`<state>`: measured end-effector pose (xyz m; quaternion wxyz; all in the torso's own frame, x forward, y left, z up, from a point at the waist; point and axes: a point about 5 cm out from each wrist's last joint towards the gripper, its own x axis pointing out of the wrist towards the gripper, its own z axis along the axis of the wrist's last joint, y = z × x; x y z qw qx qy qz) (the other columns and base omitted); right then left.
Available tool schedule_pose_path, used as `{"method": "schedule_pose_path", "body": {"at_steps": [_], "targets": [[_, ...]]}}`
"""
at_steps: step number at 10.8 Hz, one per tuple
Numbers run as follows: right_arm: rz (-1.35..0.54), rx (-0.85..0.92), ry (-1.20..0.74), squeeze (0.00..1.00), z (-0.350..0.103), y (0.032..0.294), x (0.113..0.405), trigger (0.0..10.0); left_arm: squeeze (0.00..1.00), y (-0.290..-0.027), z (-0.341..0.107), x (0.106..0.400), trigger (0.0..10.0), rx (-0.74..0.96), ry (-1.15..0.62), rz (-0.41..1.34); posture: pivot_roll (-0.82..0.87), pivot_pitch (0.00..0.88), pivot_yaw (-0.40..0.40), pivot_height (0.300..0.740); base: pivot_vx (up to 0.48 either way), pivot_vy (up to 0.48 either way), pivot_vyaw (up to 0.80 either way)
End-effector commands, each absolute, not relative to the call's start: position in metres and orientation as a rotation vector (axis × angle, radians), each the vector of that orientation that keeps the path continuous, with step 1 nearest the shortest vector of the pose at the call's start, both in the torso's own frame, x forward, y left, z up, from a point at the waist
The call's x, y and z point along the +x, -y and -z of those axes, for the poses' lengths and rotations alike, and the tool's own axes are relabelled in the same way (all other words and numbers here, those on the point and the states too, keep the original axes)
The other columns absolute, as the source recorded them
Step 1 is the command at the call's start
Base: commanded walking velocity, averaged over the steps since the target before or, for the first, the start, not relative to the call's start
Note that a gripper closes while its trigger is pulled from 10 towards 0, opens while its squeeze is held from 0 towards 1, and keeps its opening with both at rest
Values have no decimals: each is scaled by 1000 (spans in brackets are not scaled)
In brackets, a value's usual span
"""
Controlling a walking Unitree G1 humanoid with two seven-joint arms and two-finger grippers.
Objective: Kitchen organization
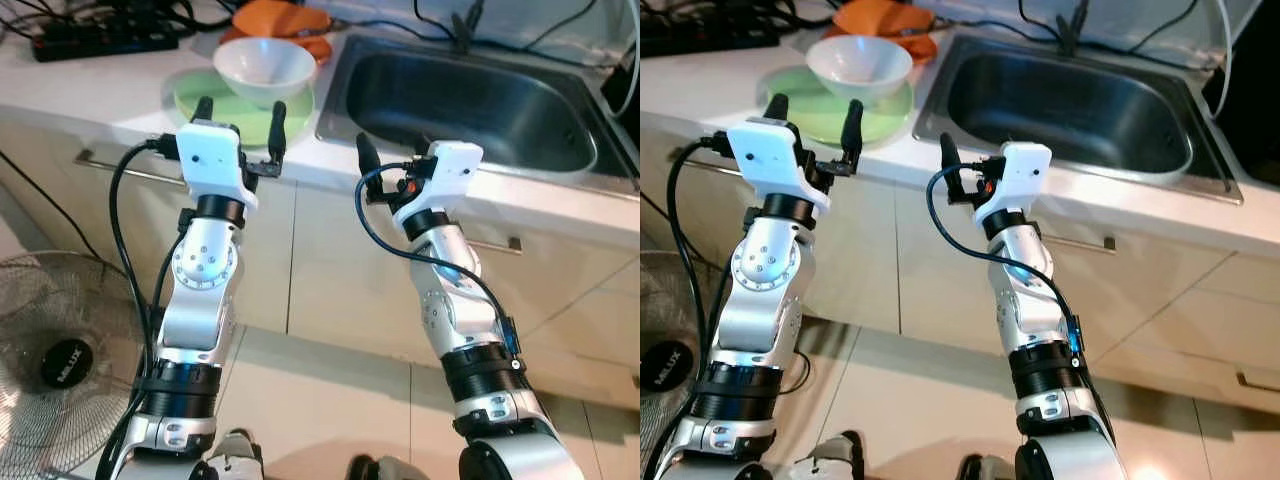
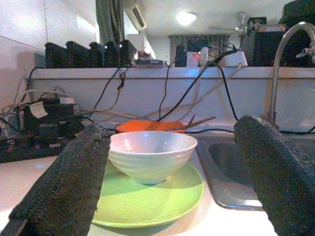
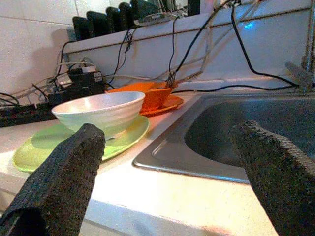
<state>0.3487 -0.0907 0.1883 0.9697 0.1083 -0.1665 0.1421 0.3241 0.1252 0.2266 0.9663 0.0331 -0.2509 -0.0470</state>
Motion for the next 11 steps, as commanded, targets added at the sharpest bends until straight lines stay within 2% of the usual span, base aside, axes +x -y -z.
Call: {"method": "schedule_pose_path", "body": {"at_steps": [1,11], "targets": [[-281,225,346,0,-192,94,349,10000,0,-121,-230,324,10000,69,514,110,96,119,-82,740,0,0,0],[-300,251,418,0,-205,91,347,10000,0,-121,-243,321,10000,83,572,111,102,115,-84,740,341,0,0]]}}
